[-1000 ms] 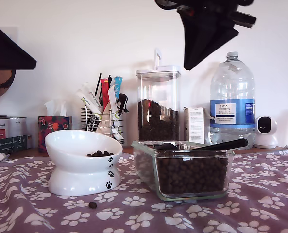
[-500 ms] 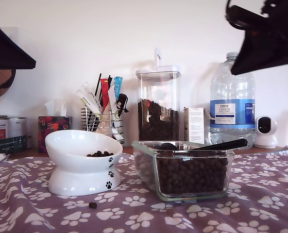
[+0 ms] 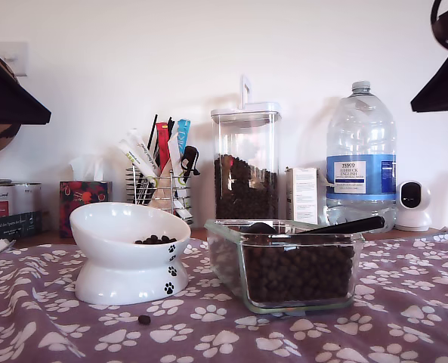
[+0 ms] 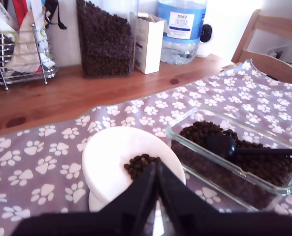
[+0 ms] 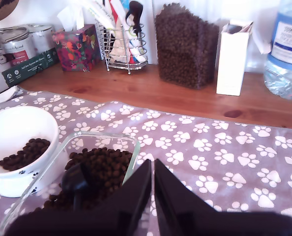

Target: Measure one spoon of cat food and pour it into the food bowl

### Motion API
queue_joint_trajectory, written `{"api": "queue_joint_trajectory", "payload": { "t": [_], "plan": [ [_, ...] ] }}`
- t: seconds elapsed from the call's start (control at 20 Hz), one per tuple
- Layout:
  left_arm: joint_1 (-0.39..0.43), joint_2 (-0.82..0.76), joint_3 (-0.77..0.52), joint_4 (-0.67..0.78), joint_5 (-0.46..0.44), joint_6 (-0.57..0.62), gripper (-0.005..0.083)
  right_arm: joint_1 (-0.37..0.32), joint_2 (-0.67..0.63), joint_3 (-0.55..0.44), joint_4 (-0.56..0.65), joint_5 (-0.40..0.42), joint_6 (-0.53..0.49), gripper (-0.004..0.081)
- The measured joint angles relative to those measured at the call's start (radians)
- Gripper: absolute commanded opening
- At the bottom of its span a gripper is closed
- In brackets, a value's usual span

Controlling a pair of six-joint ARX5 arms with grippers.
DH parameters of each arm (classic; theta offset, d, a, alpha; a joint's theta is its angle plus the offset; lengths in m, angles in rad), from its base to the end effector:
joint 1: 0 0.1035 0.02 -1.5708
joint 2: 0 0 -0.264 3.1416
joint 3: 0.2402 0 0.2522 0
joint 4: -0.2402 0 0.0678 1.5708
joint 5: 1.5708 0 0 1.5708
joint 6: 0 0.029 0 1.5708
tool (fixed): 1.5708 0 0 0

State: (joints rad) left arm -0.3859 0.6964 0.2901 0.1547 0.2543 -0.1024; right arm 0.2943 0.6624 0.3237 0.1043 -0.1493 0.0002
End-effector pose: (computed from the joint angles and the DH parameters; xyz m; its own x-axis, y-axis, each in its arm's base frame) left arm 0.1446 -0.0666 0.2073 0.7737 -0.5859 -0.2409 0.5634 0.8103 -0.1613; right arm 0.1487 0.0496 0.2187 0.8773 0.4213 -0.2297 -0.4253 0.9044 0.0347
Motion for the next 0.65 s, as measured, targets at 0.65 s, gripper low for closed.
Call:
{"api": "queue_joint_trajectory", "payload": {
  "t": [0.65],
  "plan": [
    [0.0, 0.0, 0.001, -0.202, 0.0, 0.0, -0.0019, 0.0, -0.024, 0.0, -0.253, 0.002, -0.001, -0.0012]
  ]
}}
